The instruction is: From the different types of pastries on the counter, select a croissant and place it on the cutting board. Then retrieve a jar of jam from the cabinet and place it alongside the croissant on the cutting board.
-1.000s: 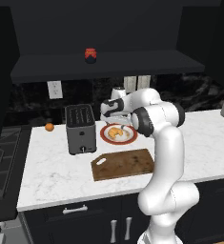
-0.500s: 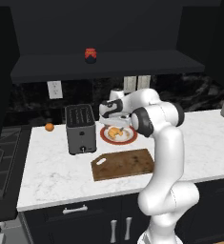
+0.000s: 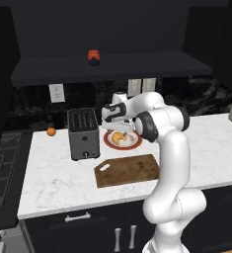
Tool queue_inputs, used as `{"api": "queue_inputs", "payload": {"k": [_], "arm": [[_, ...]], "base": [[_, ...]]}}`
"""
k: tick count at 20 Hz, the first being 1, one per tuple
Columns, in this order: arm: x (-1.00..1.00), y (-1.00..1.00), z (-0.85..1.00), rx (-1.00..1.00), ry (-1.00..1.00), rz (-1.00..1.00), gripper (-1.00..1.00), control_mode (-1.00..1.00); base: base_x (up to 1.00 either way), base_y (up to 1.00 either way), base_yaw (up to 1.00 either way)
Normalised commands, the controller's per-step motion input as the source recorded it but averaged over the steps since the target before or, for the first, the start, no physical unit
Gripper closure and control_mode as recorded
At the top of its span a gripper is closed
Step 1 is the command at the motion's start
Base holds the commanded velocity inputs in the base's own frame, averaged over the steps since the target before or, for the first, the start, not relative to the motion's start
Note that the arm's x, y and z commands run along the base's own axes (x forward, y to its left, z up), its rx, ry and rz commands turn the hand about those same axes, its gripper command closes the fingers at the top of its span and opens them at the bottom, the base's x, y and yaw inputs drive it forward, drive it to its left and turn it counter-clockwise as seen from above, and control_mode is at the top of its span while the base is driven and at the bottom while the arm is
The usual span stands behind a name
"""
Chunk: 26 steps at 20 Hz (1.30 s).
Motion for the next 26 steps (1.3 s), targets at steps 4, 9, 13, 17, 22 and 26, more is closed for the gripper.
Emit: {"api": "queue_inputs", "payload": {"k": [4, 9, 13, 17, 22, 26], "arm": [[0.0, 0.0, -0.2, 0.0, 0.0, 0.0, -1.0, -1.0], [-0.04, 0.0, -0.24, 0.0, 0.0, 0.0, -1.0, -1.0], [-0.18, 0.0, -0.3, 0.0, 0.02, -0.01, -1.0, -1.0], [-0.28, 0.0, -0.28, 0.0, 0.08, -0.07, -1.0, -1.0], [-0.05, 0.0, -0.06, 0.0, 0.02, -0.01, -1.0, -1.0], [0.0, 0.0, -0.12, 0.0, 0.0, 0.0, -1.0, -1.0]], "base": [[0.0, 0.0, 0.0], [0.0, 0.0, 0.0], [0.0, 0.0, 0.0], [0.0, 0.0, 0.0], [0.0, 0.0, 0.0], [0.0, 0.0, 0.0]]}}
